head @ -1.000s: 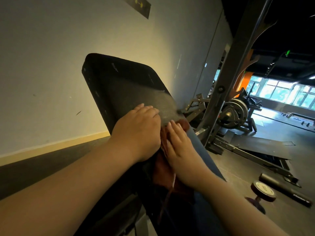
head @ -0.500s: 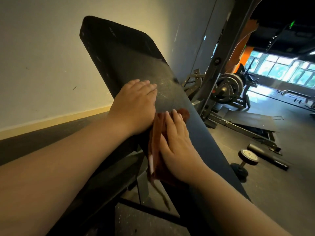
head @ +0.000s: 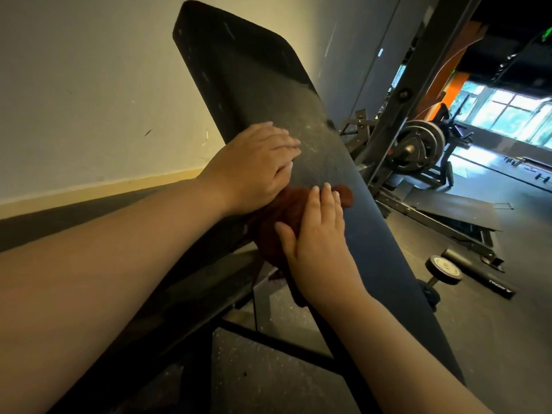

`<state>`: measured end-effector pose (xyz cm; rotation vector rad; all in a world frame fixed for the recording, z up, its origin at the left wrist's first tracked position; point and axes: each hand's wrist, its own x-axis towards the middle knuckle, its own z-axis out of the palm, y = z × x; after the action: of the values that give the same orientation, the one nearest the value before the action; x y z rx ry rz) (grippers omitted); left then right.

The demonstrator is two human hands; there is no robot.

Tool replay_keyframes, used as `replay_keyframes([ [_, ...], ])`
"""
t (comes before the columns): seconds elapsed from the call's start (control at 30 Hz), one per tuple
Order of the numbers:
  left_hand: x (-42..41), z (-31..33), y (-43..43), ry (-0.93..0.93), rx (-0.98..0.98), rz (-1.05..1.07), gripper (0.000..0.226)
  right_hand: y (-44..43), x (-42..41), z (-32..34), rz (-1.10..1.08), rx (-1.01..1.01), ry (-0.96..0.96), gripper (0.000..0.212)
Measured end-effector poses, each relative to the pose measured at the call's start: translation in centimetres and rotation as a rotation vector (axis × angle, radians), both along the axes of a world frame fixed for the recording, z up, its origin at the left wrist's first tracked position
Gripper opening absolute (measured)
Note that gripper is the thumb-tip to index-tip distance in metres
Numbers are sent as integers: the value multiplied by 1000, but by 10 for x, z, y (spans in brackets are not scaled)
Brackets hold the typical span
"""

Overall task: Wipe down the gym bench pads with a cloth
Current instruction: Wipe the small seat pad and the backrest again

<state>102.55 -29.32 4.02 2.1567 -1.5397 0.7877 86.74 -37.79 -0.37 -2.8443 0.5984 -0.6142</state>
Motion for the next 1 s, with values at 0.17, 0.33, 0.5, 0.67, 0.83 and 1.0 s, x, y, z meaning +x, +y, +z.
replay_keyframes([
  [0.17,17,-4,9,16,-130,10,48,-8,-67,-33,-7,-93,172,82],
  [0.33,12,-8,3,8,-158,24,46,5,-6,-9,-47,-124,27,78],
  [0.5,17,-4,11,52,-130,-32,50,8,14,-6,4,-151,-78,77],
  [0.67,14,-8,6,65,-163,-26,48,-6,-33,-29,48,-235,2,78],
  [0.83,9,-2,7,40,-123,19,51,17,34,10,-3,-178,-75,68],
  [1.0,11,5,17,35,16,47,50,13,39,14,54,-171,-102,70],
])
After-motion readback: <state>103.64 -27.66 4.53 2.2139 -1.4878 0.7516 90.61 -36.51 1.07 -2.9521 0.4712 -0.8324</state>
